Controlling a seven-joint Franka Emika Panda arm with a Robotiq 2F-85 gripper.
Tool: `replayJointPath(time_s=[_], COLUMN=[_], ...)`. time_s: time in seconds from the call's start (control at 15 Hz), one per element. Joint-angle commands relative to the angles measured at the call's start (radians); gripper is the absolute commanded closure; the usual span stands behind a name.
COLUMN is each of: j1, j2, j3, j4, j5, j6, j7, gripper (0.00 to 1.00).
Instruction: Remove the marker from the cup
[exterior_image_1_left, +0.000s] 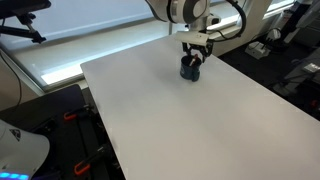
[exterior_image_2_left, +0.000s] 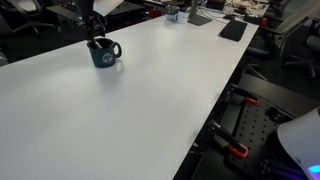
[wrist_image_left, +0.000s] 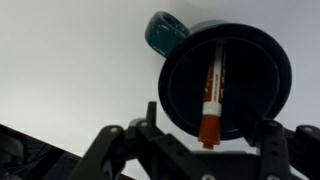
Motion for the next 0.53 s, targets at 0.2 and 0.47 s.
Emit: replayJointPath(time_s=[0.2,0.47], j1=[0.004,0.013], j2=[-0.004,-0.032], j3=[-0.004,-0.011], j4=[-0.01,-0.022], j5=[0.015,0.015], j6=[0.023,0.021], j7=[0.005,0.032], gripper=[0.16,0.0])
